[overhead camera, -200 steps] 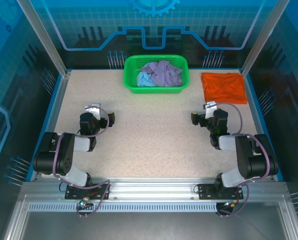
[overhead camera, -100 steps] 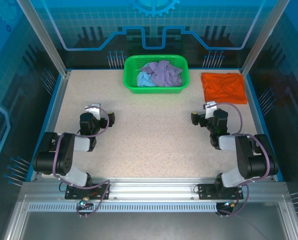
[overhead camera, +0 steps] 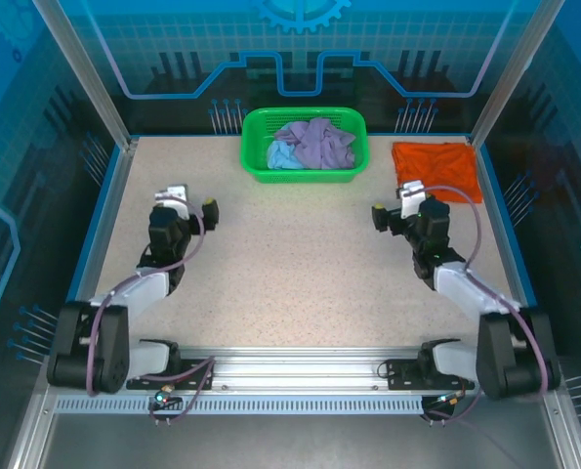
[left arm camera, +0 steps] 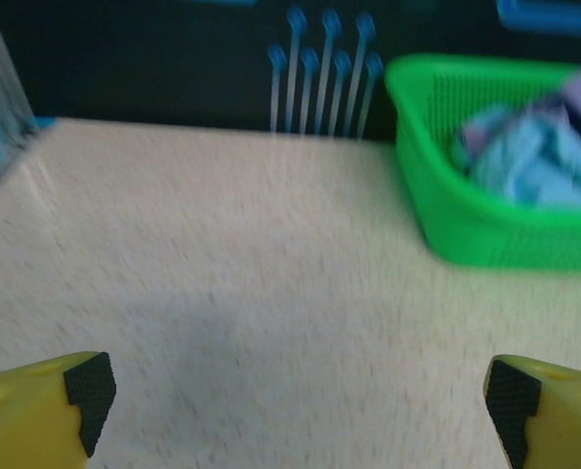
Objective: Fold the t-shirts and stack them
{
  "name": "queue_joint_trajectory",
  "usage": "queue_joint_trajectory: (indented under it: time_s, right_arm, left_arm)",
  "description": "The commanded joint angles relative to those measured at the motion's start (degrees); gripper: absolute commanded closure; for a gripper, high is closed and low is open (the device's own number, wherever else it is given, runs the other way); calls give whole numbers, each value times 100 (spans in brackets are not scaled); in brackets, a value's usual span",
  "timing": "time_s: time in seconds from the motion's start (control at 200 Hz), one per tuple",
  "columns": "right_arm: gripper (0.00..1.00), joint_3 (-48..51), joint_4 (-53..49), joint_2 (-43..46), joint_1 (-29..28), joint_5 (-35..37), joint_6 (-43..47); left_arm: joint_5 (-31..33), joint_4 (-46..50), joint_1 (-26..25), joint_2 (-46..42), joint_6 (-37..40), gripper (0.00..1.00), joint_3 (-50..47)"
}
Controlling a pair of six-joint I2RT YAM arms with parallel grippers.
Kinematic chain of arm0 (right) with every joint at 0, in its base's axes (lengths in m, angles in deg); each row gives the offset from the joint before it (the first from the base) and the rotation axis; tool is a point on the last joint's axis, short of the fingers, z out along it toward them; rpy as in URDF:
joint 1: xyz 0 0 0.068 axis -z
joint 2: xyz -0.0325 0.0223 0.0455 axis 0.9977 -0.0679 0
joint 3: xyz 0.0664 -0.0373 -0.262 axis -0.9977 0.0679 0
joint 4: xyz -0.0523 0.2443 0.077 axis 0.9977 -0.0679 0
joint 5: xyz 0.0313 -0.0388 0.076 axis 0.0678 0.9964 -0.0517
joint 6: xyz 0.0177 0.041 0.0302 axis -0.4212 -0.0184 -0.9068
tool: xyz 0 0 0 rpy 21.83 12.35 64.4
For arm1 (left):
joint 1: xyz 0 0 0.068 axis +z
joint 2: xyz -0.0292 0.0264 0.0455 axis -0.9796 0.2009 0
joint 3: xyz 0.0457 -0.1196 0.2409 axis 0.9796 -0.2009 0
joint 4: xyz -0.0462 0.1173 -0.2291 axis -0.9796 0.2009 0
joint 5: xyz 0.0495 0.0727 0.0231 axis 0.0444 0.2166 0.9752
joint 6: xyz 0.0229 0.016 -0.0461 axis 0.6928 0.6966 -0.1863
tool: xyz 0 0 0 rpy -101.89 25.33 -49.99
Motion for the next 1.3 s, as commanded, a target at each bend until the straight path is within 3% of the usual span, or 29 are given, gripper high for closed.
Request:
queue_joint_trajectory:
  time_s: [0.0,0.065,0.16,0.195,0.245,0.34,0.425,0.48,0.585,0.72,0.885,1.091,1.206,1.296]
  right_arm:
    - [0,-512,-1342,645,-94,225,-384]
    - [0,-1214,-2474,700,-45,371,-782]
    - [0,-2617,-4861,379,248,883,-2185]
    - [0,-2947,-5396,226,466,673,-2390]
    - [0,-3151,-5654,131,806,-68,-2583]
    - [0,-3074,-5500,275,995,-736,-3011]
    - [0,-2951,-5233,252,926,-1384,-3516]
    - [0,-3015,-5289,94,632,-1487,-3649]
    - [1,-3425,-5902,-415,-411,-968,-3534]
    - [9,-3681,-6379,-1139,-1562,-882,-3658]
    - [11,-3627,-6539,-1459,-2693,-503,-3896]
    - [11,-3534,-6836,-1448,-3404,-302,-4093]
    - [11,-3540,-7070,-1359,-3493,-207,-4149]
    - [11,-3559,-7254,-1245,-3488,-84,-4189]
  left_arm:
    - [677,1281,51,-294,-693,1,979]
    - [485,2008,132,-188,-1235,1,1690]
    - [-497,2842,493,14,-2103,1,2476]
    - [-650,3033,588,119,-2363,1,2695]
    - [-967,2916,710,259,-2711,1,2800]
    - [-1275,2099,807,508,-3396,1,2574]
    - [-1395,2933,684,992,-3310,1,3240]
    - [-1404,3210,424,1344,-3014,2,3599]
    - [-1477,4008,64,2167,-3003,4,4557]
    - [-1604,5436,-346,3542,-2996,8,6201]
    - [-1625,6991,-452,5041,-3099,8,8293]
    - [-1184,8786,-438,6831,-2938,10,11069]
    - [-1027,8839,-410,7208,-2989,14,11344]
    - [-1344,8684,-378,7437,-3123,22,11380]
